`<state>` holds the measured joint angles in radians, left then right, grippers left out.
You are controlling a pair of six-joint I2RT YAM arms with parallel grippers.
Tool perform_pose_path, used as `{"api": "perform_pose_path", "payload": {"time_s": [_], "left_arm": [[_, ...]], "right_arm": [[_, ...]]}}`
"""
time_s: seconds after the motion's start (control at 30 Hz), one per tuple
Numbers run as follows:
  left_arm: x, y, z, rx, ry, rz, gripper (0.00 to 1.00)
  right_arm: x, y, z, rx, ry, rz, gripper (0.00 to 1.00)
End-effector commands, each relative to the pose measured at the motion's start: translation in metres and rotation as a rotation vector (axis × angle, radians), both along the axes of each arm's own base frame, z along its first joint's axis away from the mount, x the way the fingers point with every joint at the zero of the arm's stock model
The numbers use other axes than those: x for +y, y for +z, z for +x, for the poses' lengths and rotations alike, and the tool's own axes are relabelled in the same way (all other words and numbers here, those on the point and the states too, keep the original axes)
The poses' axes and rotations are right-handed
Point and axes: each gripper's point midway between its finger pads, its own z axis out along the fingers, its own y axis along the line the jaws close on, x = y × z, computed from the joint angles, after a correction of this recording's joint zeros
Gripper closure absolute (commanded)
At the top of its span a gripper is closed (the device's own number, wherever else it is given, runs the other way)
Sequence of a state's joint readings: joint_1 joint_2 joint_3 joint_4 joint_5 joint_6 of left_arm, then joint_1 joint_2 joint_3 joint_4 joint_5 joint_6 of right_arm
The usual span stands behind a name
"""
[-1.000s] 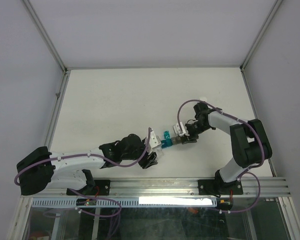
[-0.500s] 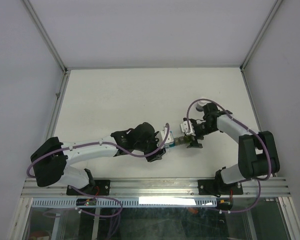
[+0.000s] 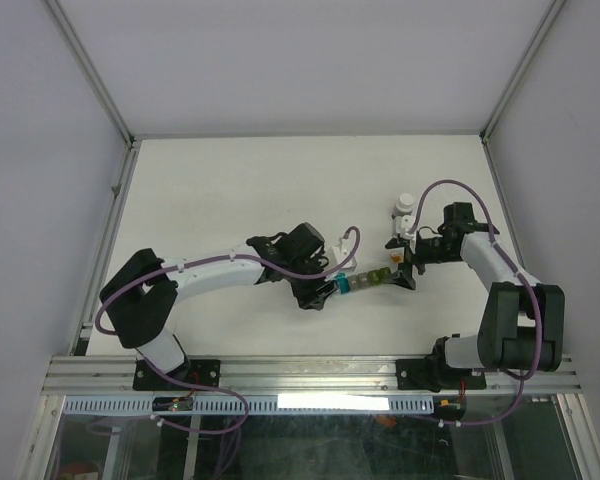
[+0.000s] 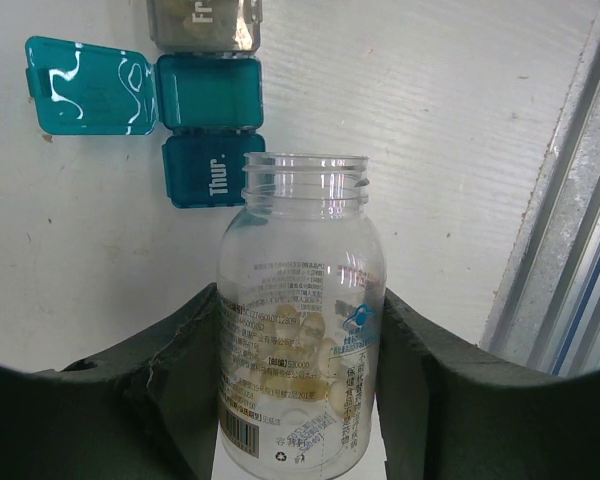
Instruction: Sort the pills into containers
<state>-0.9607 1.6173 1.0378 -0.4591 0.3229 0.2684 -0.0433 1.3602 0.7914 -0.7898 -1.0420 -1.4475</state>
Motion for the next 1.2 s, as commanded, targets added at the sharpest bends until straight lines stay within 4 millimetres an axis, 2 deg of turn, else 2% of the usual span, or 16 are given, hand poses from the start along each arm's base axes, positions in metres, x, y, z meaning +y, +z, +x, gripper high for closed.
{"api": "perform_pose_path", "payload": {"time_s": [0.0,0.43,0.8,1.17], "left_arm": [[-0.01,0.012,0.013,0.009,-0.007,-0.011,1.0],[-0.015,0.002,0.025,0.06,0.003,0.087,1.0],[-0.016,-0.004,0.027,0.111,0.017,0.149,1.0],[-0.018,-0.003,0.03,0.128,0.04,0.179,1.0]], "right_arm": [[0.007,0.015,-0.005,0.067,-0.02,0.111,0.01],[0.002,0.015,-0.003,0.087,-0.034,0.135,0.01],[0.001,0.016,-0.006,0.108,-0.018,0.151,0.01],[0.0,0.015,-0.007,0.115,-0.021,0.15,0.01]]}}
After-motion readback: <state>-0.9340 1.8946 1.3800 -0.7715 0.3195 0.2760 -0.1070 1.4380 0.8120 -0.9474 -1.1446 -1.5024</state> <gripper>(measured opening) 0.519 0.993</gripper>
